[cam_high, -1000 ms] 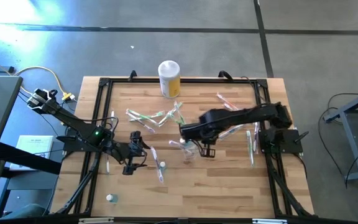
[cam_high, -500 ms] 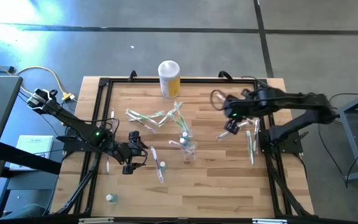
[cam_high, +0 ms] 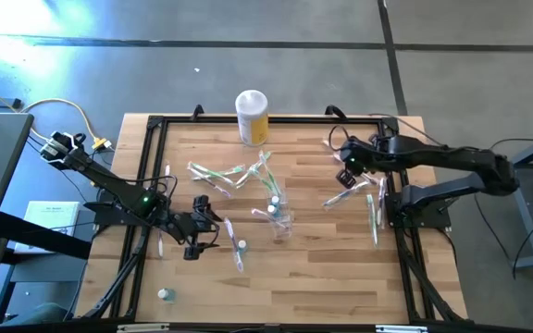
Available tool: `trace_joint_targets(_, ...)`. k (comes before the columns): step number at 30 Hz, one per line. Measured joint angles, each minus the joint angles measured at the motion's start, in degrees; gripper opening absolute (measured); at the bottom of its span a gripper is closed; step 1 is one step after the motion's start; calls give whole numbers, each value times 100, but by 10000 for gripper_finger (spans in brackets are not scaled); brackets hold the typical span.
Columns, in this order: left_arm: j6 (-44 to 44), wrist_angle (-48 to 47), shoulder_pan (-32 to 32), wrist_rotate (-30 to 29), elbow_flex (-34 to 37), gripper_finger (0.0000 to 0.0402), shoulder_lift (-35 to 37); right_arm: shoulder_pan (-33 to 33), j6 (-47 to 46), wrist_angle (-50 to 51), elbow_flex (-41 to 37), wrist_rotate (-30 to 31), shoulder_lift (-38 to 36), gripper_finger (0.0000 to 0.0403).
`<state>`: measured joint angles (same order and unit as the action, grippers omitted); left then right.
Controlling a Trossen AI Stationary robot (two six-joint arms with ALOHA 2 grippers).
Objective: Pick & Place toothbrushing station
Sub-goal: Put the purple toothbrush into the transparent organizer
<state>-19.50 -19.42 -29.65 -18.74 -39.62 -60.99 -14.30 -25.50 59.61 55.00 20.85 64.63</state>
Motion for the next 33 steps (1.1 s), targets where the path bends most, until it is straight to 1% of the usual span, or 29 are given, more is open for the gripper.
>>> trace_joint_targets(4,21,0,0,2,0,355,0,-425,-26,-192,-304,-59,52,137)
trace_joint_targets(7,30,-2,0,2,0,355,0,-791,-164,-345,-469,-397,148,181)
trace_joint_targets(9,32,-9,0,2,0,355,0,-1051,-173,-370,-577,-584,233,204)
trace_joint_targets(12,32,-18,0,2,0,355,0,-1389,-185,-593,-753,-725,429,225)
trace_joint_targets(16,32,-25,0,3,0,355,0,-1722,-136,-825,-892,-791,789,233)
trace_joint_targets(21,60,-26,0,4,0,356,0,-1948,-6,-962,-919,-798,1360,227)
trace_joint_targets(24,151,-24,0,4,0,356,0,-2033,102,-1165,-915,-806,1750,222)
trace_joint_targets(28,159,-22,0,4,0,356,0,-2079,365,-1537,-915,-1035,2255,214)
trace_joint_targets(33,145,-21,0,4,0,356,0,-2076,538,-1840,-884,-1050,2798,203)
